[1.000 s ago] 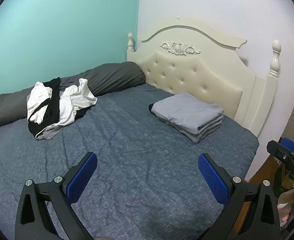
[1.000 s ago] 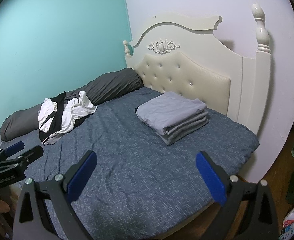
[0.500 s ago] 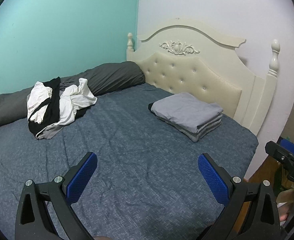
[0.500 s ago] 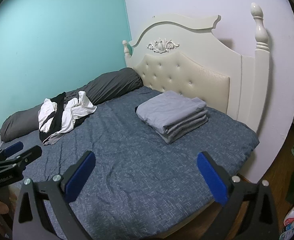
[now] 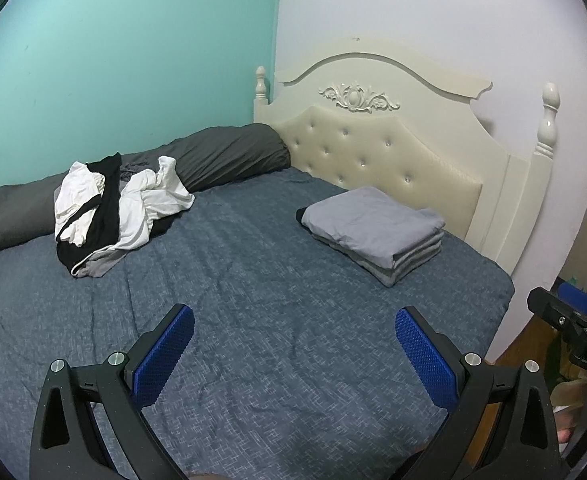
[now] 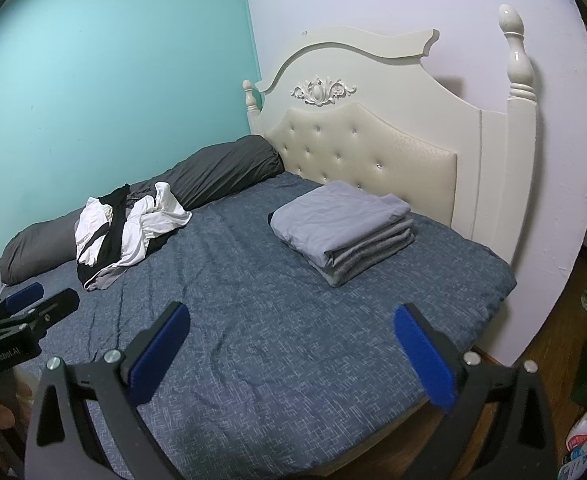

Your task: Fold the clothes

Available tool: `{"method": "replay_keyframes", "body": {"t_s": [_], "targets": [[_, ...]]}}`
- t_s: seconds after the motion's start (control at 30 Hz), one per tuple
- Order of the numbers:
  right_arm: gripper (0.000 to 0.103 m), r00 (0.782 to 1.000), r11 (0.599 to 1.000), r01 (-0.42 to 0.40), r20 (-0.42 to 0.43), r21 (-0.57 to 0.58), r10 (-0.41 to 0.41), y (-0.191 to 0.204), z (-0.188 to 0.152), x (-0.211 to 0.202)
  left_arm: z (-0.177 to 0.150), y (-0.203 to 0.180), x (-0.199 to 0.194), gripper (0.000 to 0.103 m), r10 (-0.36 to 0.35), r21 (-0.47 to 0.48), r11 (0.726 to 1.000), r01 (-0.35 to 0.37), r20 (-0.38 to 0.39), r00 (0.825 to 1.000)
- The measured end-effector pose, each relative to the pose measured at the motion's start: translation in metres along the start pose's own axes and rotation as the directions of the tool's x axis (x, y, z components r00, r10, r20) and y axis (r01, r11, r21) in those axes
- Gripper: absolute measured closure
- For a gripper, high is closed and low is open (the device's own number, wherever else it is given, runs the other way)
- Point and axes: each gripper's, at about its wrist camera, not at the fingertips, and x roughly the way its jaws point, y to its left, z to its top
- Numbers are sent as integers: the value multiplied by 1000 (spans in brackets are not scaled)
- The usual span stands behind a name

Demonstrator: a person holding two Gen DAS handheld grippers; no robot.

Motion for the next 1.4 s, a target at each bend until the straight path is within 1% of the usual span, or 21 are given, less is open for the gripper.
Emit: {"method": "replay_keyframes", "body": {"t_s": [0.3, 0.67, 0.87, 1.4], "targets": [[0, 1000, 1000, 0, -4, -1, 0, 0, 0, 0, 0, 3, 3, 0, 1, -10, 1000, -1, -18, 1000], [0, 1000, 1000, -8, -8, -2, 7, 1, 0, 1, 0, 3, 1, 0, -5, -18, 1000, 4, -14, 1000], [0, 1000, 1000, -11, -10, -1, 11, 3, 0, 2, 0, 6, 2, 0, 6, -27, 1000, -7, -22, 1000], [0, 1000, 1000, -17, -13, 0, 17, 2, -1, 3, -1, 3, 4, 0, -3, -16, 1000, 3, -25, 1000]]}}
